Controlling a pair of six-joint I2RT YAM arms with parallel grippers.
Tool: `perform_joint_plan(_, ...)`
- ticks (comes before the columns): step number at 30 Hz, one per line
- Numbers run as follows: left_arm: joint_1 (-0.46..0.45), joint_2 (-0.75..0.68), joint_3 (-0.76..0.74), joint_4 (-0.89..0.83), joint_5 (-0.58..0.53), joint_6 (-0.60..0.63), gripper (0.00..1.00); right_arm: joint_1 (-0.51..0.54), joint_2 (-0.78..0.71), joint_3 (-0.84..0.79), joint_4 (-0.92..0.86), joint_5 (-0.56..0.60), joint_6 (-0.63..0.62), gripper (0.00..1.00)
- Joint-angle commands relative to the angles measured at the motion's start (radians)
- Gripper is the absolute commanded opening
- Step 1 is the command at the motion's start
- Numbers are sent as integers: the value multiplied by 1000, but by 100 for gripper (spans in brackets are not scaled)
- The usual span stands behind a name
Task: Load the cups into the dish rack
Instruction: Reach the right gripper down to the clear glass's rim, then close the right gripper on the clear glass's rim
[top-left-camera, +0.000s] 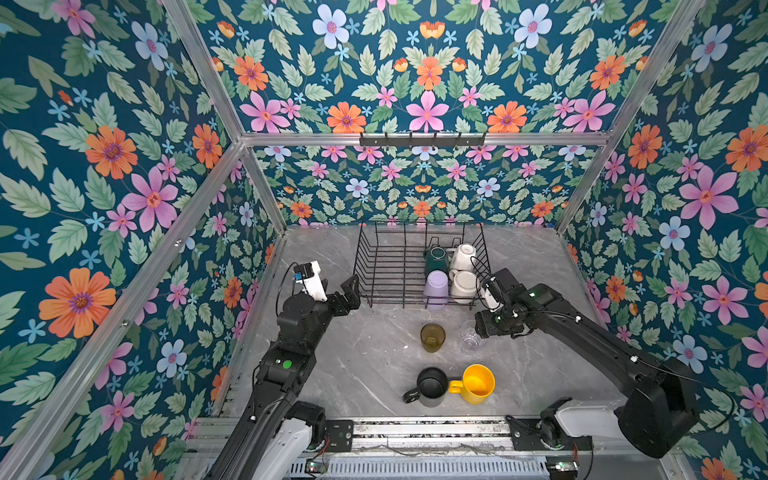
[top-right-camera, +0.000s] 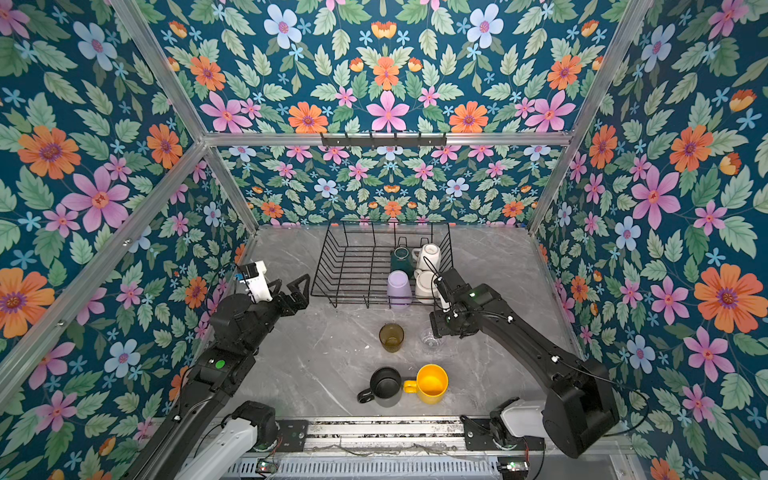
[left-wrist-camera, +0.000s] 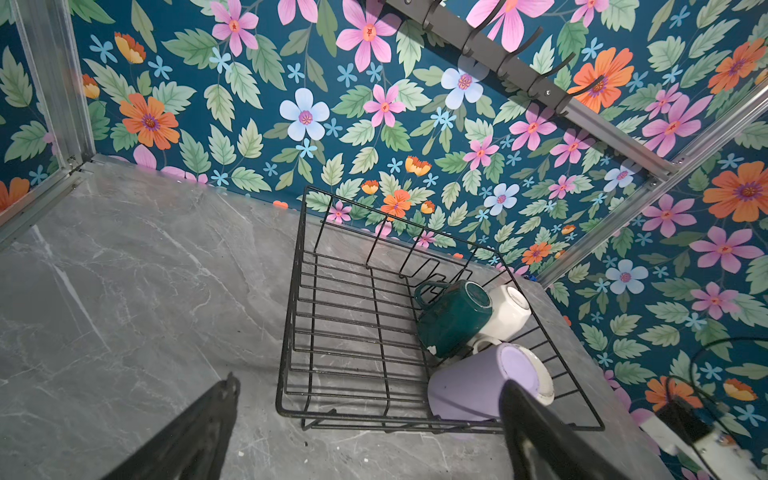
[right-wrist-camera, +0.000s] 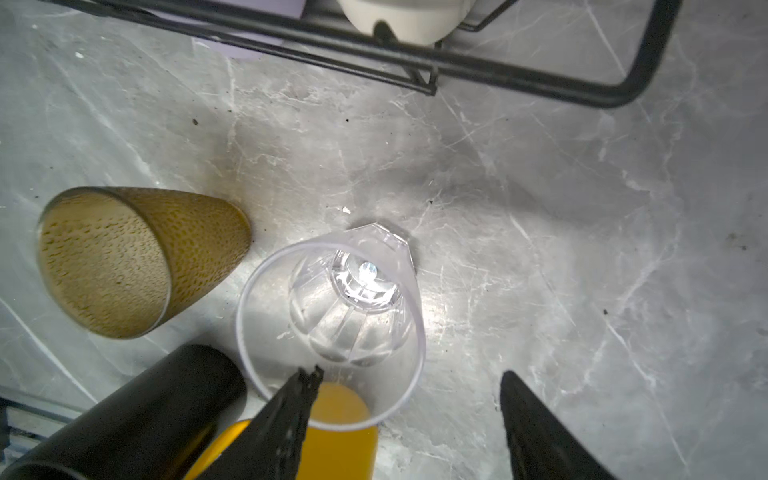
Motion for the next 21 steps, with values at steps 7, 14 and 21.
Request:
perform_joint_plan(7, 3, -15, 16, 14, 7, 2, 100, 0, 110, -33, 142, 24, 31, 56)
perform_joint_plan(14, 2, -10, 18, 15, 5, 0, 100, 0, 131, -58, 162, 52, 26, 43)
perform_joint_plan(21, 2, -2, 20, 18, 9, -2, 100, 1, 135, -73, 159, 67, 17, 33)
